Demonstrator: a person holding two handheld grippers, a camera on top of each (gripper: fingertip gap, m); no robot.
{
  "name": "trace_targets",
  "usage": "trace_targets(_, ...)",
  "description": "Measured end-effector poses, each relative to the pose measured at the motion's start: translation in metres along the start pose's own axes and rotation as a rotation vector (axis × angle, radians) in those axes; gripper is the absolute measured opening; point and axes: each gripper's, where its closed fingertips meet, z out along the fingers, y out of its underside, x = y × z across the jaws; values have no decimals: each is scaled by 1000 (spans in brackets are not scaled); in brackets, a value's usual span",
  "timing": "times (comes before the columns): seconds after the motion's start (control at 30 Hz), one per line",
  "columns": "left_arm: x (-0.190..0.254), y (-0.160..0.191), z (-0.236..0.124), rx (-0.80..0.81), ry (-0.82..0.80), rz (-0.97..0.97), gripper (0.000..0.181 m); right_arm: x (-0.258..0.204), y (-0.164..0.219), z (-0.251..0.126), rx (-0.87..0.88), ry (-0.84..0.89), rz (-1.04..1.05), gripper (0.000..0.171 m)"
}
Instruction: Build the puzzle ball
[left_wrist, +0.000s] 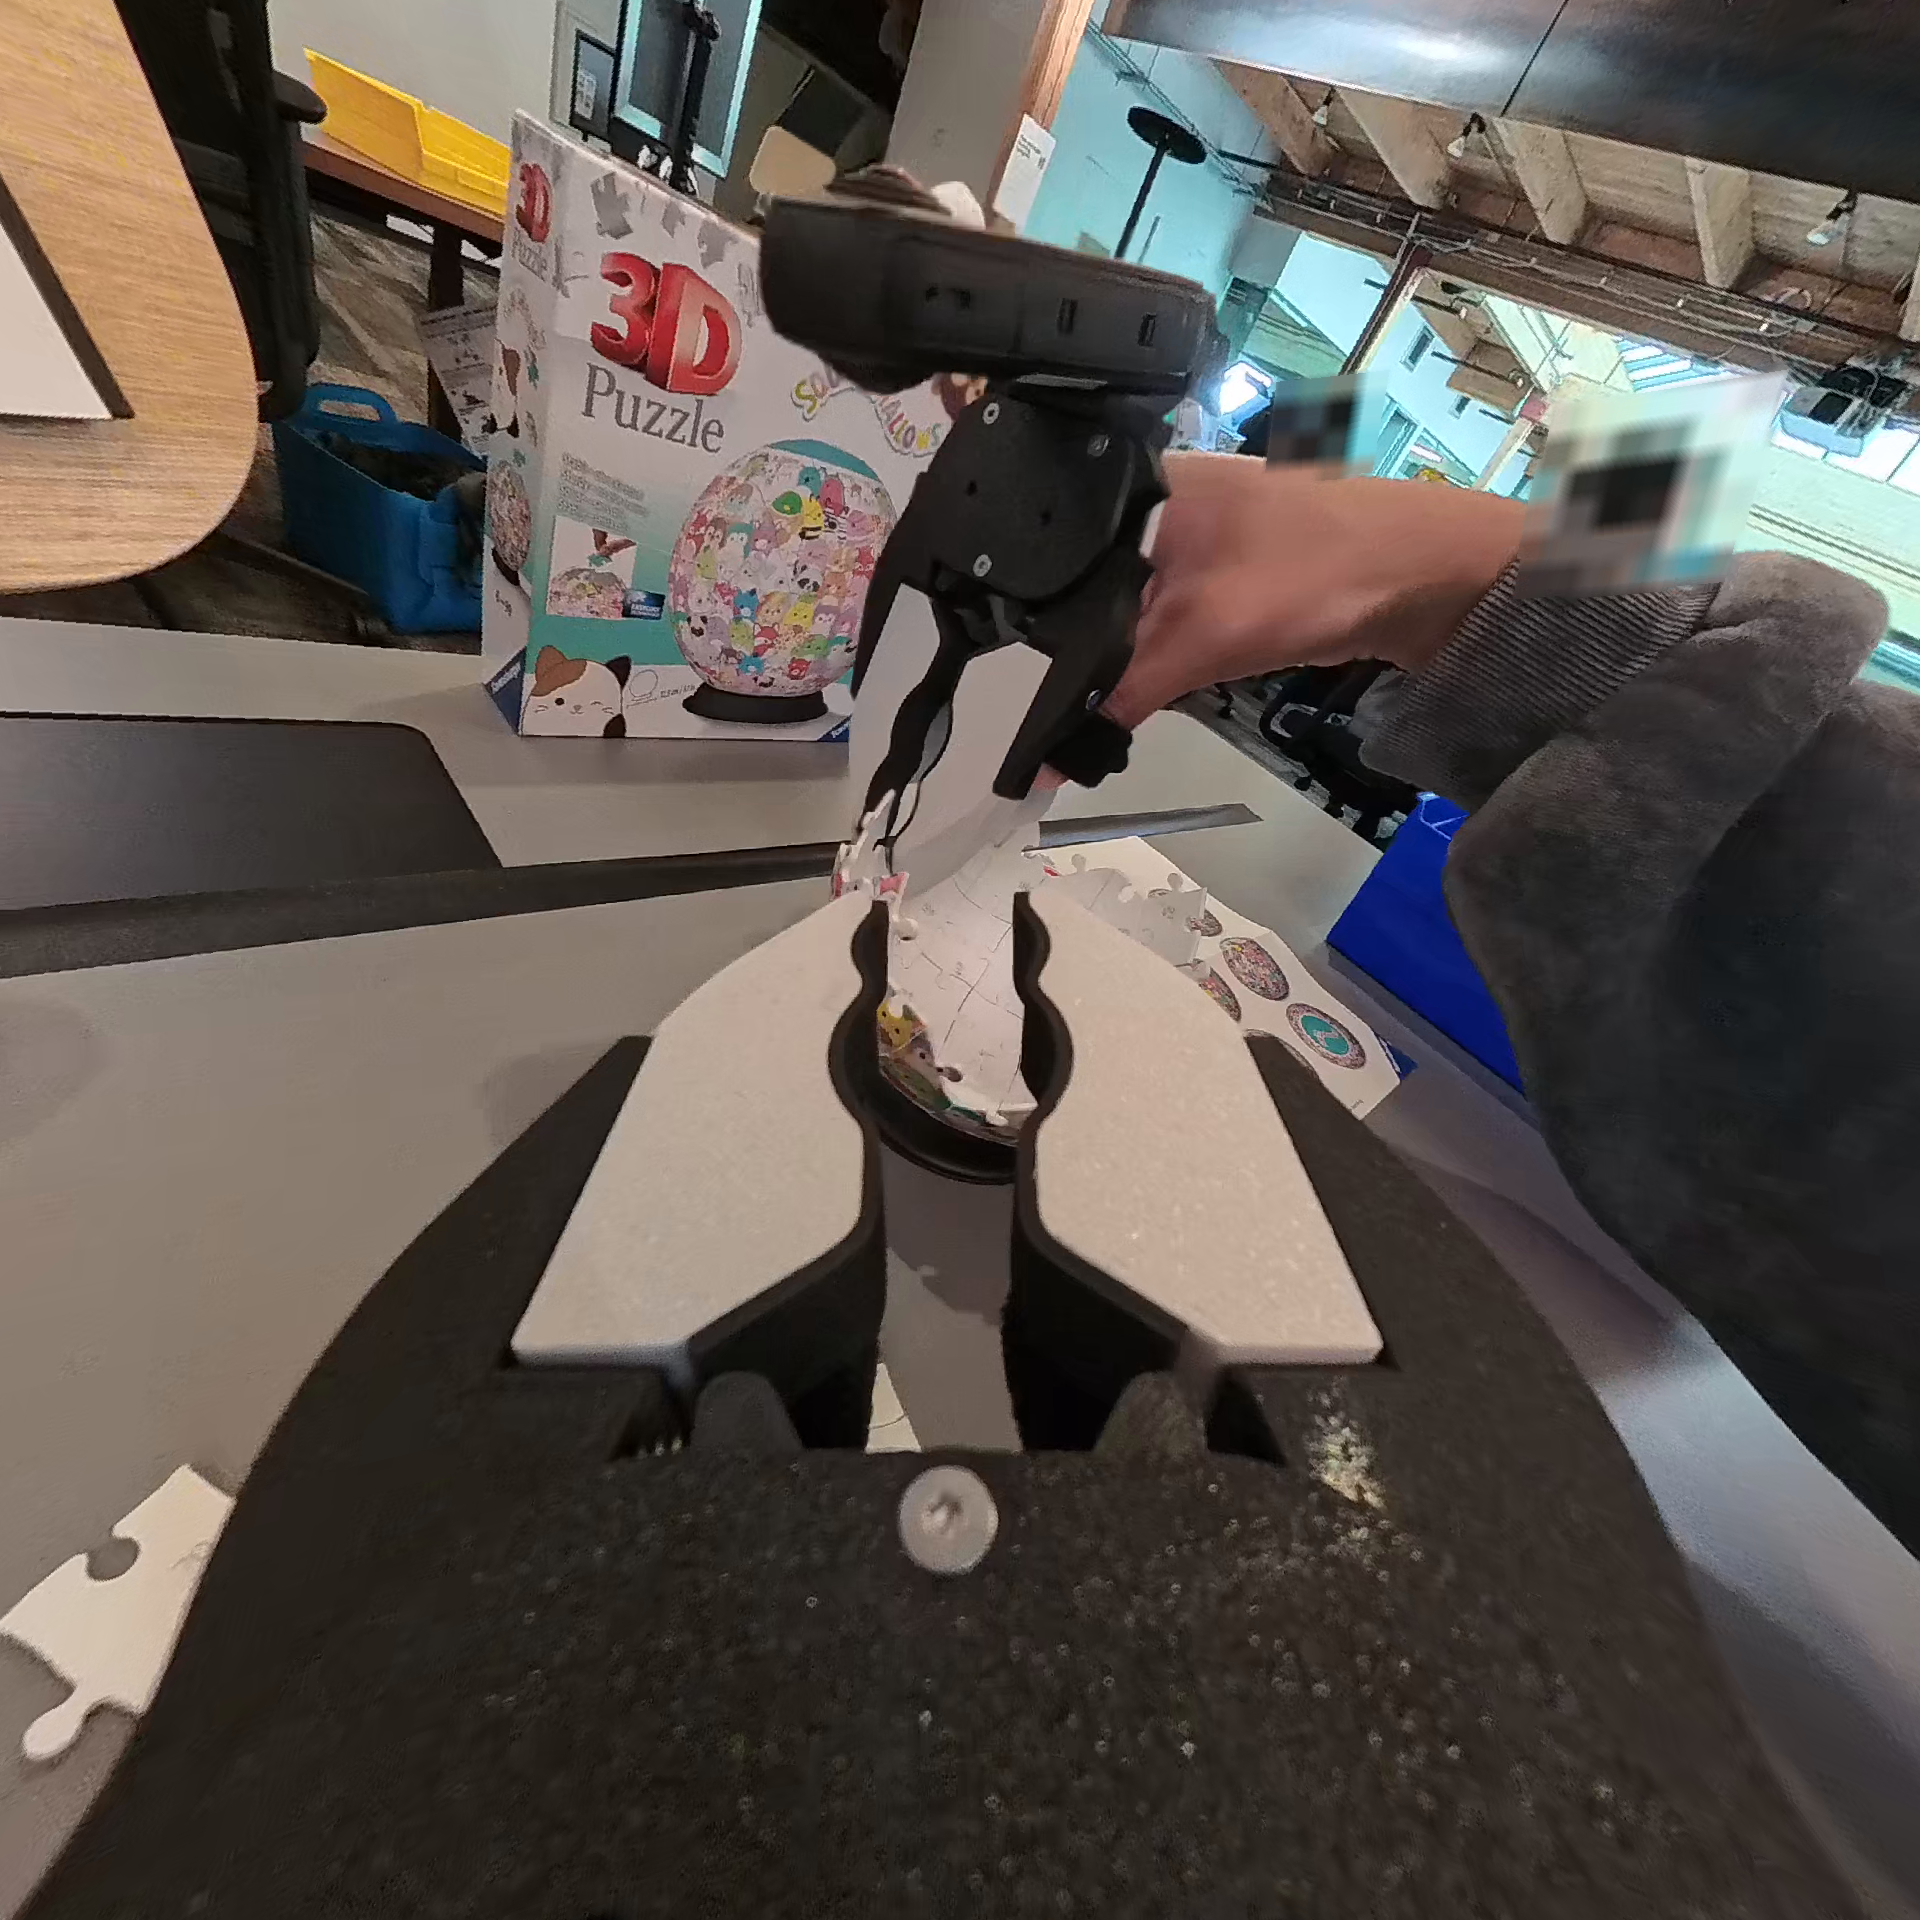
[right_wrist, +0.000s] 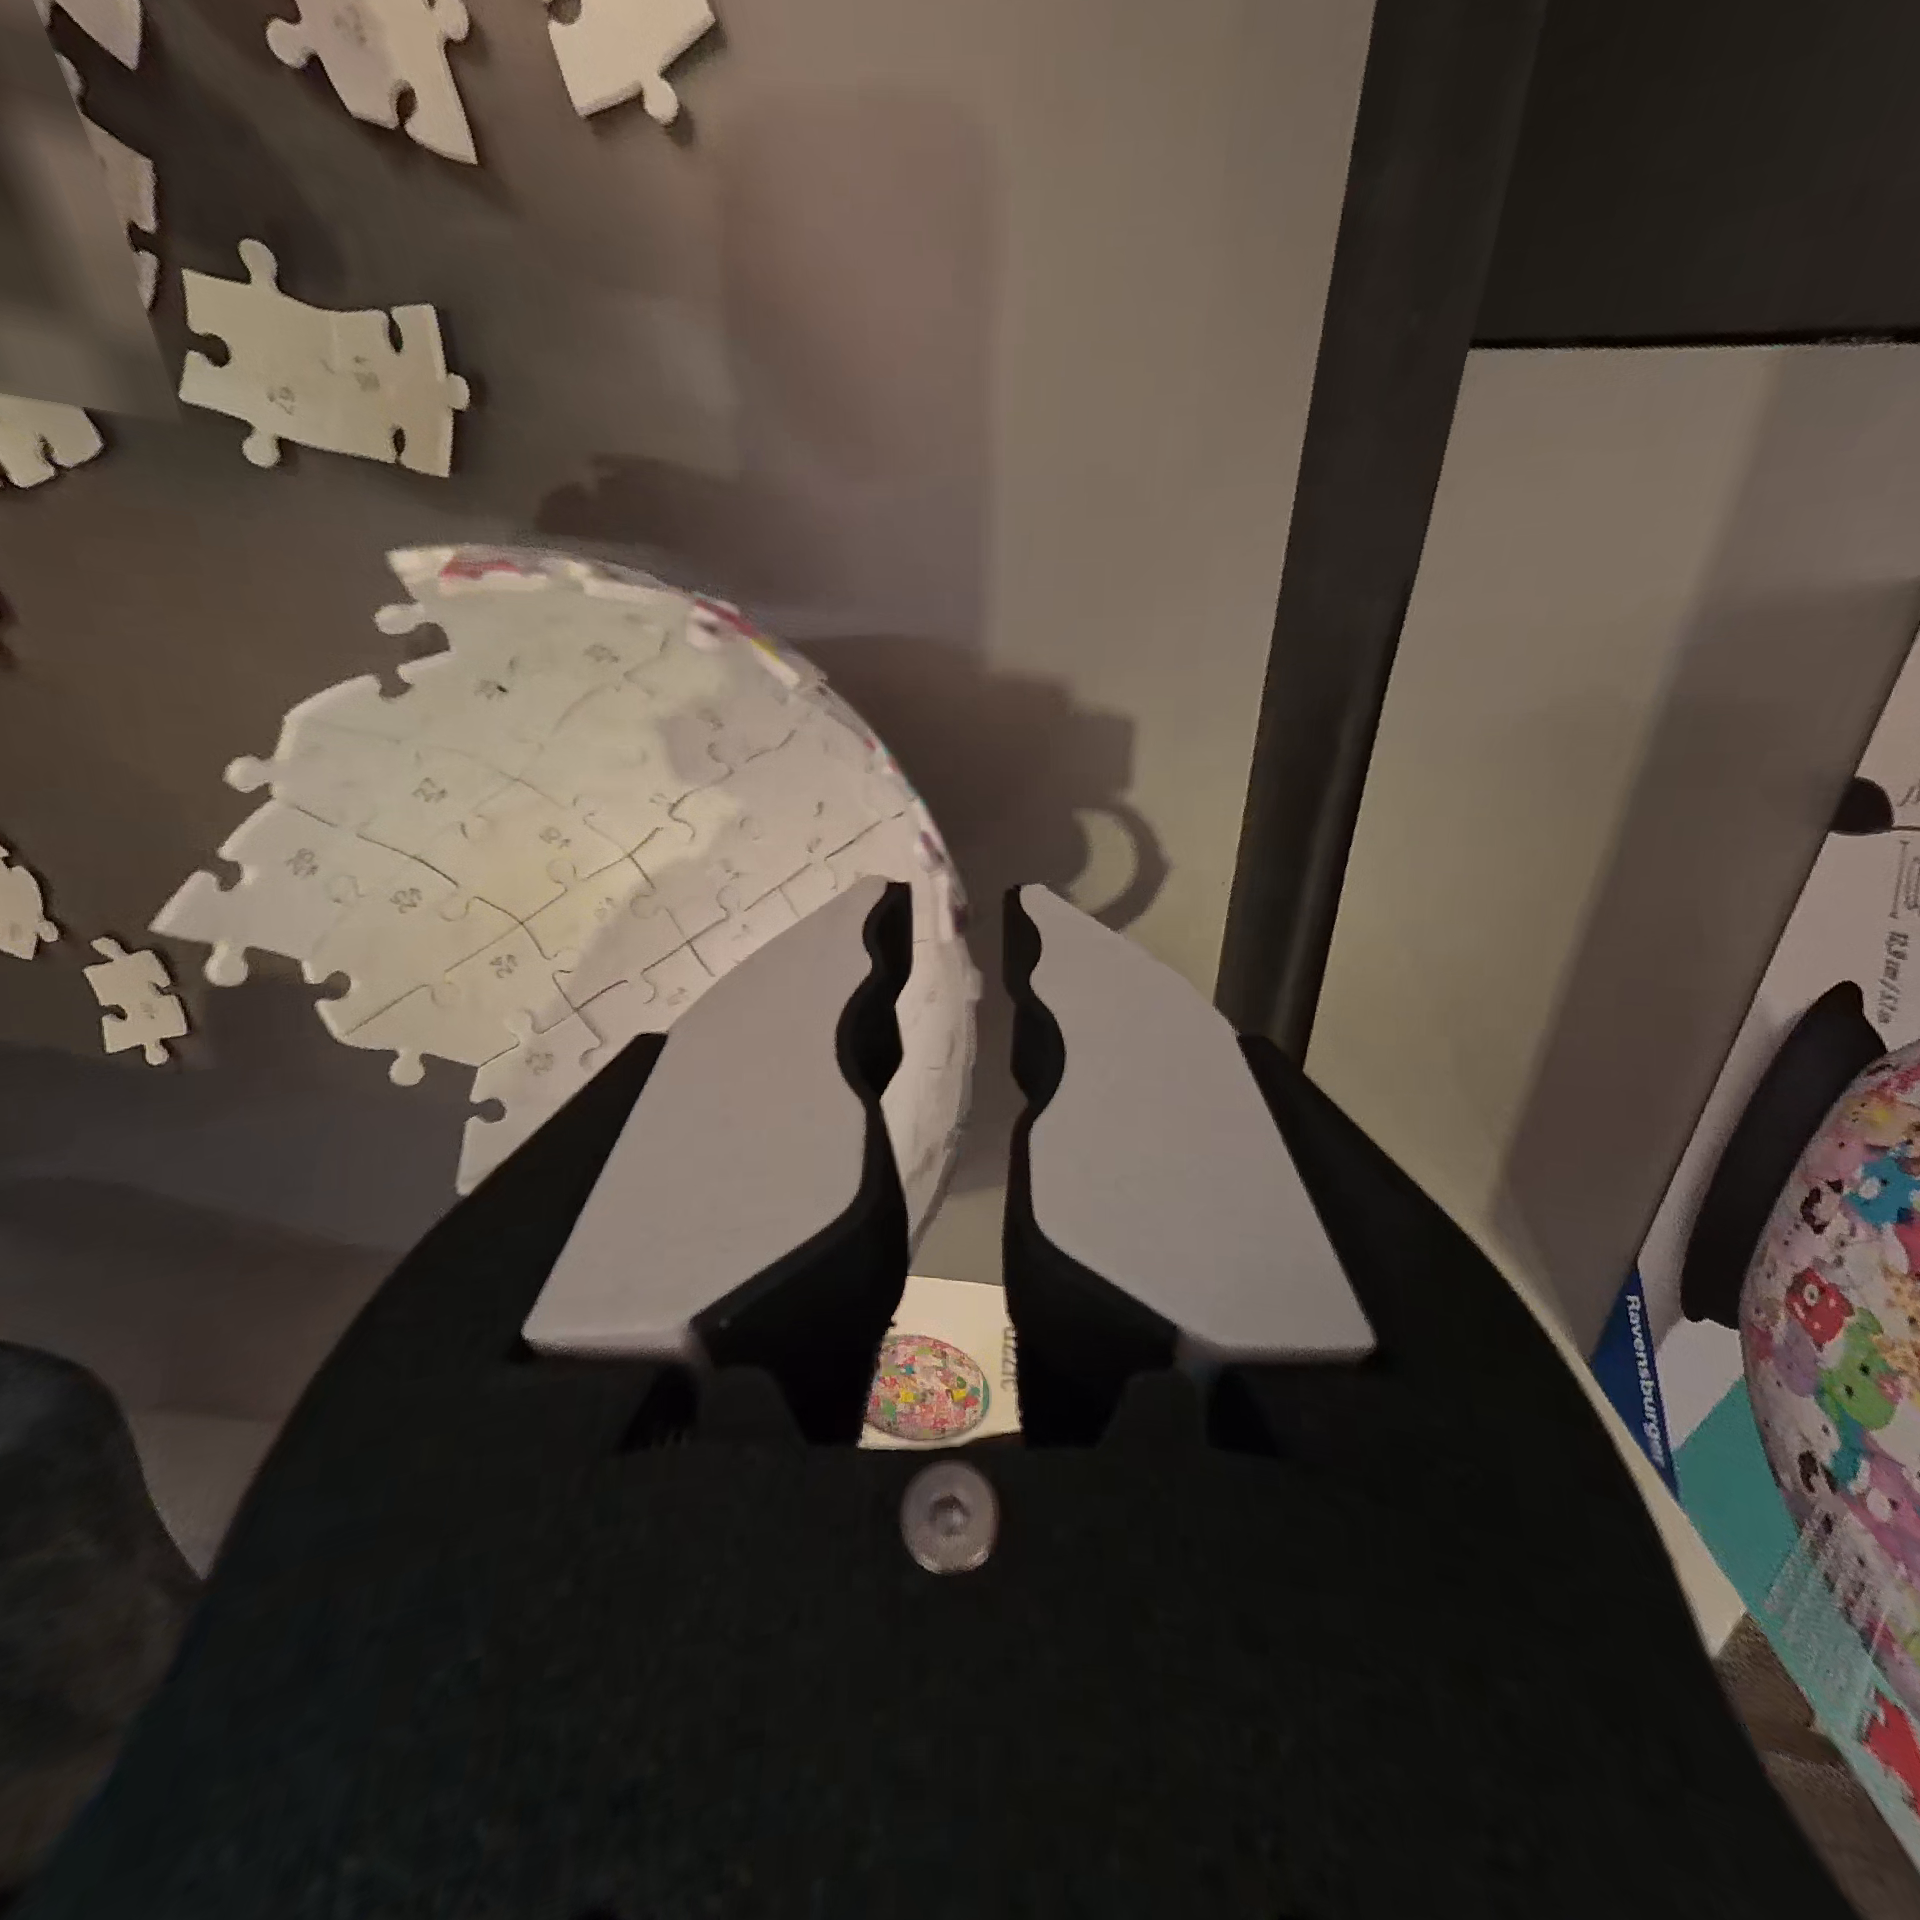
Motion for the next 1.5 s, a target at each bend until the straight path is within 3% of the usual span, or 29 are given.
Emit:
trace_targets(0.4,1,0,0,-2,4,0,22,0,6,5,-74,-76,-27,5)
trace_targets(0.9,2,2,2,-8,9,0,22,1,3,5,-84,-122,-42,3)
trace_targets(1.1,1,3,2,-12,10,-3,22,2,-11,-9,-14,-48,-106,18)
trace_targets(1.27,2,4,3,-16,8,1,22,0,-15,-30,16,37,-130,17)
trace_targets(1.4,1,4,2,-15,7,-2,22,0,-8,-57,109,174,-35,14)
trace_targets(1.5,0,4,2,-13,5,-5,22,-2,12,-65,181,254,124,21)
